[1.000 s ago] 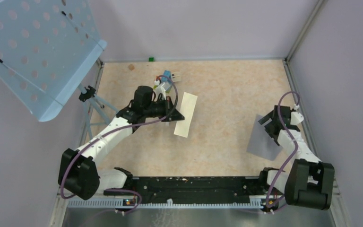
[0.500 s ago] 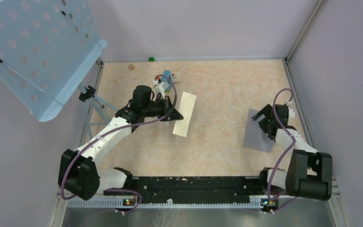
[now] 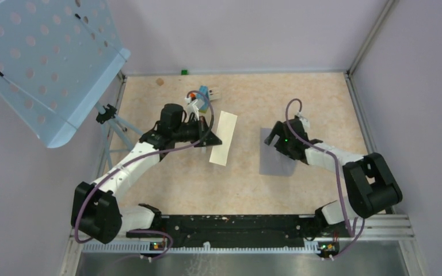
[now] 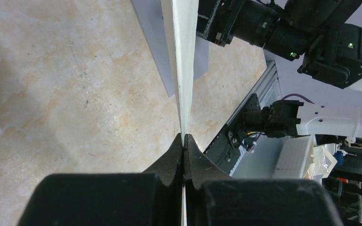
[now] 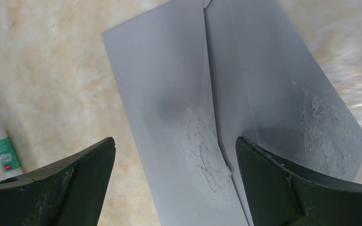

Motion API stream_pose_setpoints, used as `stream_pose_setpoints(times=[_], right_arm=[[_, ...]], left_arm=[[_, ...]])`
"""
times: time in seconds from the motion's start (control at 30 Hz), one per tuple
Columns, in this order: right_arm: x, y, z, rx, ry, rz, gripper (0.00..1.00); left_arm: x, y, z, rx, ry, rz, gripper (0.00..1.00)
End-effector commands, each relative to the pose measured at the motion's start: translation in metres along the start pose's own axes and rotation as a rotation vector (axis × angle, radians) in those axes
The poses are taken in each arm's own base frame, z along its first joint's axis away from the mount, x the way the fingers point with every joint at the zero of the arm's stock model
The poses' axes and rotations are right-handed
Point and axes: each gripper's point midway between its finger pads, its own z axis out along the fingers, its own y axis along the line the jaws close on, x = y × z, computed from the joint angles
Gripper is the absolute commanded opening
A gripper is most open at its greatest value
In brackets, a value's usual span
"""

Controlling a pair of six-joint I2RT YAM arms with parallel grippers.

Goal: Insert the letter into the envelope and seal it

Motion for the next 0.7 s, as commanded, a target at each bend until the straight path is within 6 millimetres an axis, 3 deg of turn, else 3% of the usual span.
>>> stream_pose_setpoints(times=[0.0, 0.17, 0.33, 0.47, 0.67], right_arm=[[0.078, 0.001, 0.004, 0.055, 0.211, 0.024, 0.99], [0.104, 0.052, -0.002, -0.07, 0.27, 0.091, 0.99], [0.097, 0.076, -0.01, -0.118, 0.263, 0.103, 0.99], [0.068, 0.098, -0.032, -0.176, 0.209, 0.078, 0.99], [-0.011, 0.14, -0.085, -0.331, 0.058, 0.032, 0.99]], left_arm=[[-0.008, -0.004, -0.008, -0.004, -0.04, 0.027, 0.02], [-0.01, 0.002, -0.013, -0.03, -0.064, 0.002, 0.02], [-0.013, 0.006, -0.017, -0.045, -0.085, -0.017, 0.03], [-0.021, 0.004, -0.02, -0.038, -0.106, -0.036, 0.03], [-0.036, -0.009, -0.021, 0.032, -0.133, -0.08, 0.04]])
